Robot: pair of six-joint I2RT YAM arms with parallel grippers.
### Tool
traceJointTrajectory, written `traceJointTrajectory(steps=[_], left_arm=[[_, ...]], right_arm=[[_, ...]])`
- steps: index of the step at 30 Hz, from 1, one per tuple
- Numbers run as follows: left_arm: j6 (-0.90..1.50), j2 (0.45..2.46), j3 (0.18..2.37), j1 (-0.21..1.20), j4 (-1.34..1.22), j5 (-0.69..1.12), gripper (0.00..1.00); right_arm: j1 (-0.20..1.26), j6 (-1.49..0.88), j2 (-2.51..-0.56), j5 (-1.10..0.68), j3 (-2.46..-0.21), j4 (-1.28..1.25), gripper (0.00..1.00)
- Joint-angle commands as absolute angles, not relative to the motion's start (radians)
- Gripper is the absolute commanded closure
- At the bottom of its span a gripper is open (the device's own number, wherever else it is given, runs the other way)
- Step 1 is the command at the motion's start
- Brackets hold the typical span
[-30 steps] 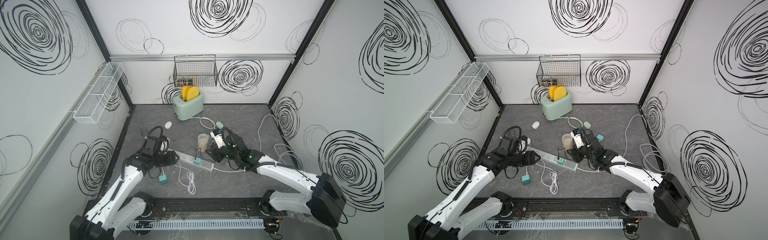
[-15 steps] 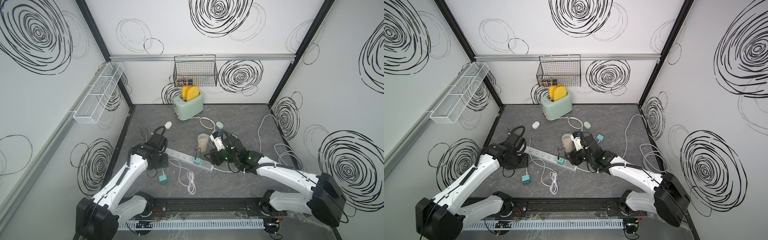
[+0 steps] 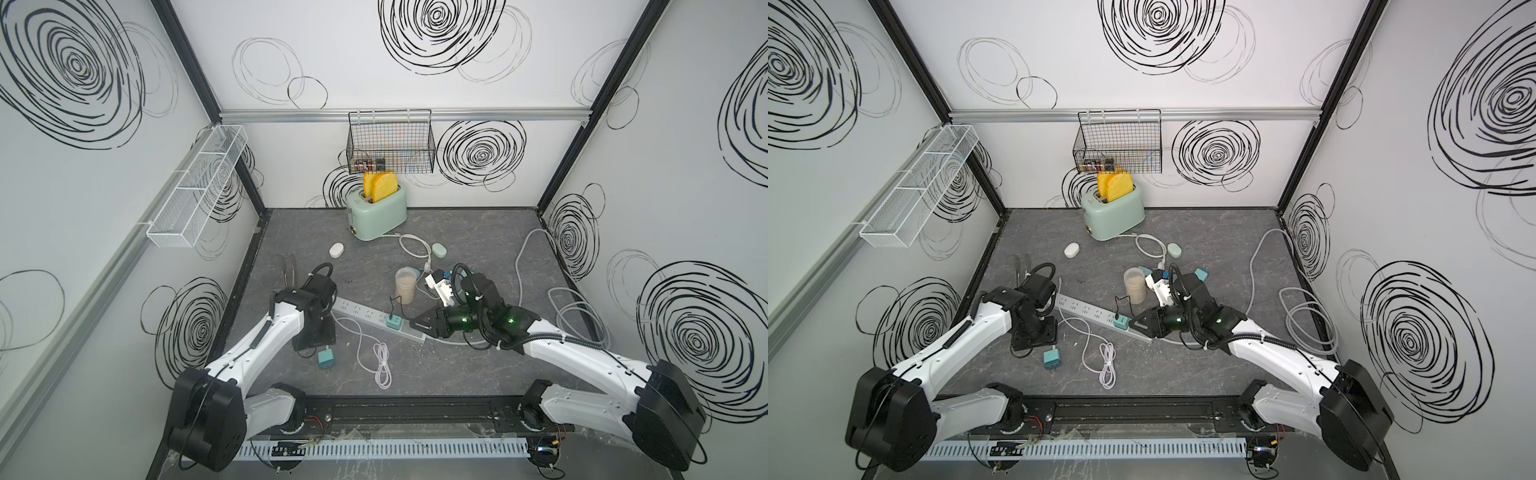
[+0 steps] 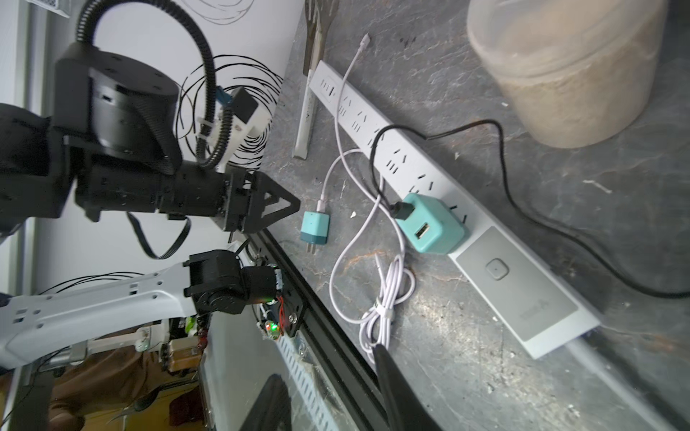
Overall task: Charge the bluetooth headset
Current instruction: Pick up the plug from the center of the board.
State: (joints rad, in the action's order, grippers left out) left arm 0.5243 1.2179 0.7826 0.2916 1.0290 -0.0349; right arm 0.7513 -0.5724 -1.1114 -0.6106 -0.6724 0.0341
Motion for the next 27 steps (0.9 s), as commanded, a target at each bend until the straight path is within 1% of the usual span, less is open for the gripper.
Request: traceJointTrajectory(steps=[1,3,7,17,21,27], left_arm=[[0.537,1.234,0.769,0.289,1.014,-0.024,0.36],[0.533,1.246,0.765,0.296,1.009,-0.018,0.36],[0.519,1.282,0.758,0.308,0.997,0.002,0.37],[0.547,1.330,0.752,0.341,0.996,-0.002,0.37],[0.554,1.355,0.744,0.348,0.990,-0.011,0.39],[0.563,1.404,0.749,0.366,0.996,-0.009,0.39]], right_arm=[[0.749,-0.617,-1.079,-0.658,-0.660,0.021,0.57],[0.748,-0.613,-1.074,-0.649,-0.658,0.021,0.56],[0.746,-0.606,-1.077,-0.646,-0.654,0.024,0.50],[0.727,-0.606,-1.054,-0.668,-0.651,0.021,0.50],[0.707,-0.615,-1.041,-0.688,-0.637,0.007,0.48],[0.667,-0.608,-1.027,-0.720,-0.644,0.024,0.48]])
